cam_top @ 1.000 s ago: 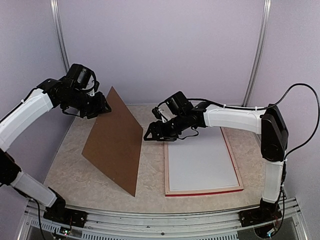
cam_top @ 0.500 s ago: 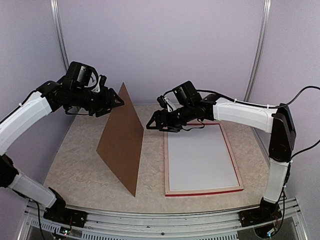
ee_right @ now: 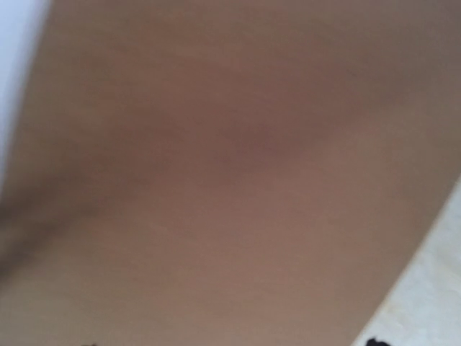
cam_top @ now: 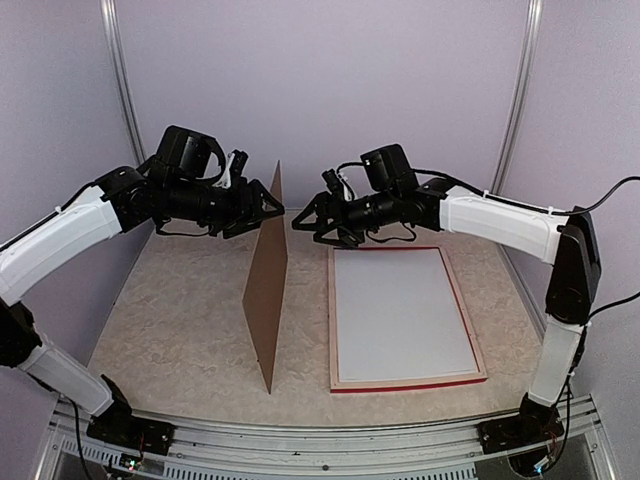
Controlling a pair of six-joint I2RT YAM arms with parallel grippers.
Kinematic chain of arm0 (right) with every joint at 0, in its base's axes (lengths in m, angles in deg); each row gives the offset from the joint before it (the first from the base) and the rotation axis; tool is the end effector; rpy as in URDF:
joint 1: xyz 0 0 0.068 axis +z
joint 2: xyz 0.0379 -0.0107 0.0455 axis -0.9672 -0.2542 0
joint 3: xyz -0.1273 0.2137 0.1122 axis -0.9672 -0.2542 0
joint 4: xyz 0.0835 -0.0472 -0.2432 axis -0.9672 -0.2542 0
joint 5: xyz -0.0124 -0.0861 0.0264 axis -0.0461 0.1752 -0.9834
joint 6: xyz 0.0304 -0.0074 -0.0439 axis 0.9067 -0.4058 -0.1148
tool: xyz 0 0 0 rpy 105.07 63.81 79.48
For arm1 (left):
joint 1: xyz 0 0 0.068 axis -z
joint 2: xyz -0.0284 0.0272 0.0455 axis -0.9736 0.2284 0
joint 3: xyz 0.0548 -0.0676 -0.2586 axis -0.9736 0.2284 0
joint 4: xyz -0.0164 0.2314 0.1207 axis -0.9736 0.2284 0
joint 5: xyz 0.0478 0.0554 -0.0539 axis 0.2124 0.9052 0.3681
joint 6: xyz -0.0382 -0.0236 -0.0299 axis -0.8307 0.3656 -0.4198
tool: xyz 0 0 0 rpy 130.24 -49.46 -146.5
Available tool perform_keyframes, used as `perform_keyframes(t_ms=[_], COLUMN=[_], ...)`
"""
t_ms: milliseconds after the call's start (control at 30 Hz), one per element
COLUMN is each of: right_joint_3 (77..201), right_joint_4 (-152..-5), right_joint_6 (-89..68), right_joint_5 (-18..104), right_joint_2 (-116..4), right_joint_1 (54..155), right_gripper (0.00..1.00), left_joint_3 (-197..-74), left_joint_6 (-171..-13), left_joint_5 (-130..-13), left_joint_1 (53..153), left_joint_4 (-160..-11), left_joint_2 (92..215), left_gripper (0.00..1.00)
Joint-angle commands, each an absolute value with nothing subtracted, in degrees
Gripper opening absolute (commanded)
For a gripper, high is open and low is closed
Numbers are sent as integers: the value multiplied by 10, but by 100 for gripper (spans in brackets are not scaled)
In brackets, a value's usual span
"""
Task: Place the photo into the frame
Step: Pass from the left arm to the right
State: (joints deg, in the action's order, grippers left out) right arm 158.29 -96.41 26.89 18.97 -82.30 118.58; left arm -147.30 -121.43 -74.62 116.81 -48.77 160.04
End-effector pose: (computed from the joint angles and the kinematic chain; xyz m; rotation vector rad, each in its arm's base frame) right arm 0.3080 0.3160 0.3179 -0.3635 2.3687 1.4141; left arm 0.2378 -0.2089 0.3853 0.1145 2.3045 -0.9964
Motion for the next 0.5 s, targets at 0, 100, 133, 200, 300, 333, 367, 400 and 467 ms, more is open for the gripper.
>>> perform_keyframes(t_ms=[0,100,133,200,300,333,367,400,467], right_joint_3=[1572,1572,1575,1581,1592,1594,1595,1595,1595], right_joint_4=[-903,-892,-891,-890,-890,-890,-888,-885,-886], right_joint_6=[314,325,326,329,331,333,335,336,339], right_joint_5=[160,157,158,158,154,153,151,149,148], right_joint_2=[-788,-787,-787,-790,-795,-797,-798,-799,-800], right_joint_1=[1183,1183,1183,1182,1182,1182,1183,1182,1183], right_gripper=[79,79,79,79,79,79,79,79,79], left_joint_3=[-1481,-1481,-1480,-1481,-1481,-1481,-1480,-1477,-1476], left_joint_6=[-1205,-1201,-1199,-1195,-1191,-1190,-1190,-1189,-1187], left_joint_5=[-767,-771,-773,-776,-786,-787,-787,-787,-785], left_joint_1=[1176,1181,1183,1187,1190,1191,1191,1190,1191], left_joint_4=[-526,-535,-538,-545,-550,-549,-550,-551,-550], left_joint_2=[1605,1605,1604,1601,1600,1601,1601,1600,1598], left_gripper=[59,59,59,60,60,60,60,60,60])
